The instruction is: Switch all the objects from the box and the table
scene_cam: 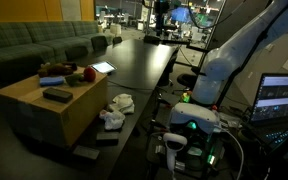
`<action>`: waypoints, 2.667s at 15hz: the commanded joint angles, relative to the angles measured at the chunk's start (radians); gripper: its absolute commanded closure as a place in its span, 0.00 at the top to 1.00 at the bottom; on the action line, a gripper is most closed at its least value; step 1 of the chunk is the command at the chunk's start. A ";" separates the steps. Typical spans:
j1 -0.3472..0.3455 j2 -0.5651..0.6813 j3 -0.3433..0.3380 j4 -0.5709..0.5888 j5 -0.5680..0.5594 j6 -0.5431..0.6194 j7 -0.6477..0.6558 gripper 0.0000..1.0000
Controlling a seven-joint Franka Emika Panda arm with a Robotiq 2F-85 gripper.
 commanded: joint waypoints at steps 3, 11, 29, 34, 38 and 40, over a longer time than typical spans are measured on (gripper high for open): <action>0.002 0.159 -0.073 -0.038 0.016 0.249 -0.031 1.00; 0.024 0.420 -0.041 -0.022 0.163 0.541 -0.104 1.00; 0.072 0.762 0.209 0.132 0.516 0.996 -0.232 1.00; 0.059 0.900 0.249 0.265 0.401 1.009 -0.181 1.00; 0.045 0.993 0.261 0.378 0.321 0.999 -0.145 1.00; 0.044 1.038 0.261 0.432 0.284 0.988 -0.125 1.00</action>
